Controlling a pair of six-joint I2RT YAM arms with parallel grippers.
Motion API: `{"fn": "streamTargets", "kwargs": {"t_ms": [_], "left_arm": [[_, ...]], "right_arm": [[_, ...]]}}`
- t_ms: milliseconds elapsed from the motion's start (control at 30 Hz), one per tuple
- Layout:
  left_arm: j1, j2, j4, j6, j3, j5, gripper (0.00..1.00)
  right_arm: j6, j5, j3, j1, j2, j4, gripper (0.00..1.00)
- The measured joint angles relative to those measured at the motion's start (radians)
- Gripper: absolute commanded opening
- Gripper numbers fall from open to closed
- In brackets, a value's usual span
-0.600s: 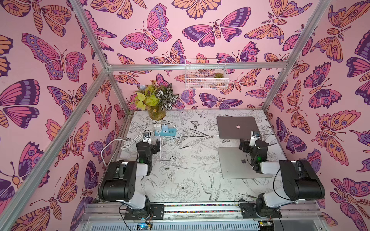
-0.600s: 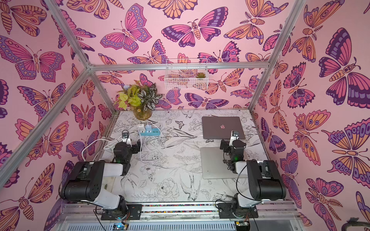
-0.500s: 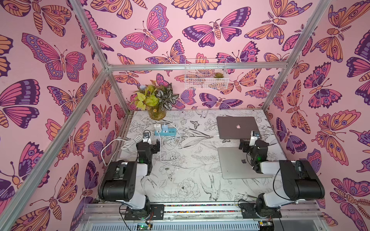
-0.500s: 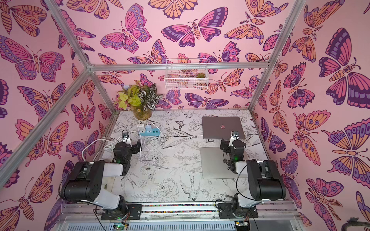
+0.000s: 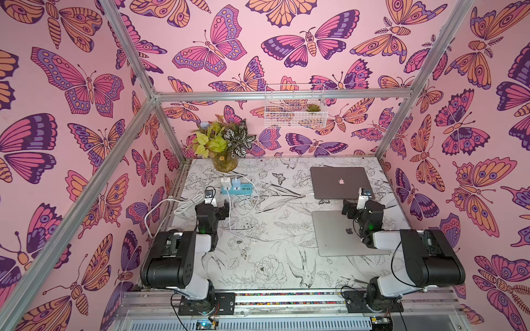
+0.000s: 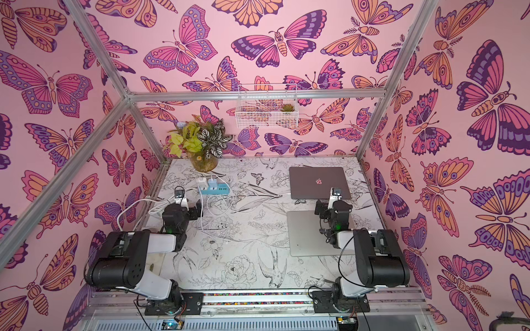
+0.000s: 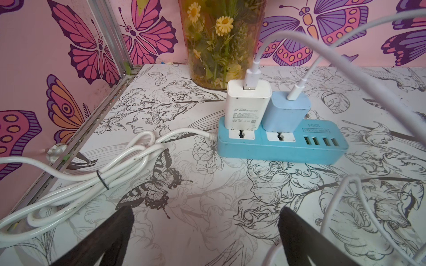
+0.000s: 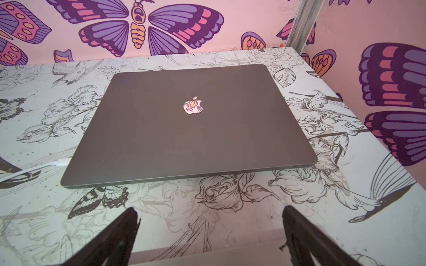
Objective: Unplug the laptop charger
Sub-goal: Remove the charging cable from the laptop.
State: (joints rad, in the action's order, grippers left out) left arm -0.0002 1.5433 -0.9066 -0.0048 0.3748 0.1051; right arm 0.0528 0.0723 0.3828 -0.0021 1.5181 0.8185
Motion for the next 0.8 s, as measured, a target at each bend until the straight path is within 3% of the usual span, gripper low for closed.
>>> {"fn": "streamTargets", "kwargs": {"t_ms": [100,167,300,400,500,633,800], "left_arm": [[-0.002,-0.007,-0.003,0.0,-0.005,0.008,1.0],[-0.023,-0.068,0.042,0.005,-0.019,0.059,0.99],[-0.154,-0.404,0.309,0.004,0.031,0.156,0.9],[-0.272,-0.596,0.486,-0.006,0.192,0.133,0.86],[-0.428,-0.67,0.598,0.008,0.306,0.056,0.82],[-0.613,-0.637,0.735,0.081,0.351,-0.116,0.83],[-0.791,-0.358,0.927,0.257,0.427,-0.294,0.73]], "right_arm": [[0.002,0.013,0.0,0.0,-0.022,-0.019,0.99],[0.013,0.044,0.015,0.006,-0.116,-0.135,0.99],[0.304,0.124,0.186,0.005,-0.295,-0.421,0.99],[0.422,-0.014,0.333,-0.003,-0.305,-0.547,0.88],[0.411,-0.083,0.414,0.096,-0.273,-0.687,0.84],[0.343,-0.037,0.526,0.27,-0.19,-0.941,0.84],[0.277,0.043,0.707,0.336,-0.032,-1.19,0.87]]}}
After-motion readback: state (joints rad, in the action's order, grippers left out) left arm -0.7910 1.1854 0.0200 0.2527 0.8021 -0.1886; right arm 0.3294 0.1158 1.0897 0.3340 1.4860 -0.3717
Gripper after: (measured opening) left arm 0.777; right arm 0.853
